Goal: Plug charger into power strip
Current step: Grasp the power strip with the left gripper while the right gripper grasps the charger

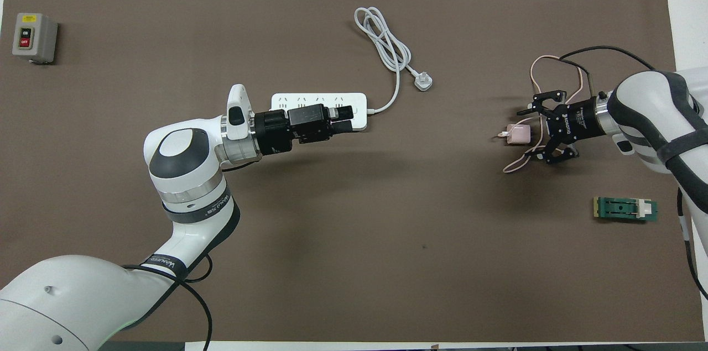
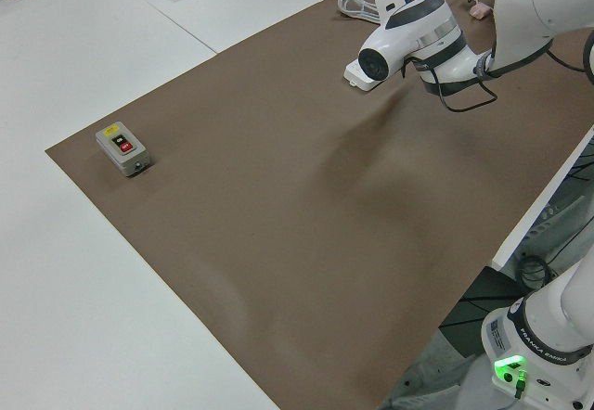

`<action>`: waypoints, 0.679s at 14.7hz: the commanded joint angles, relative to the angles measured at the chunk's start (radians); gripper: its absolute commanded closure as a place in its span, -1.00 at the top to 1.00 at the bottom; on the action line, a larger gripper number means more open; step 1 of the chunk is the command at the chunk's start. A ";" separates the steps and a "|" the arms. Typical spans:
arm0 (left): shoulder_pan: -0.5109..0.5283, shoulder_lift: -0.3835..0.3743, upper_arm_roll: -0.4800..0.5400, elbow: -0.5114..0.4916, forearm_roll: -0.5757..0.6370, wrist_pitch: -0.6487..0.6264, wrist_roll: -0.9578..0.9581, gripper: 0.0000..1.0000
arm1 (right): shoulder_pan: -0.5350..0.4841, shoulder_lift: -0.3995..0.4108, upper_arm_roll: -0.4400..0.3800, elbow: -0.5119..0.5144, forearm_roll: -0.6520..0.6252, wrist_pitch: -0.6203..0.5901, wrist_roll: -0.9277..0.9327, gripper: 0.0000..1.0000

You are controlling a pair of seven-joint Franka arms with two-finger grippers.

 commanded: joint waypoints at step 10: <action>0.000 0.040 -0.002 0.077 -0.019 -0.052 -0.036 1.00 | -0.006 -0.006 0.005 -0.038 0.031 0.048 -0.064 0.52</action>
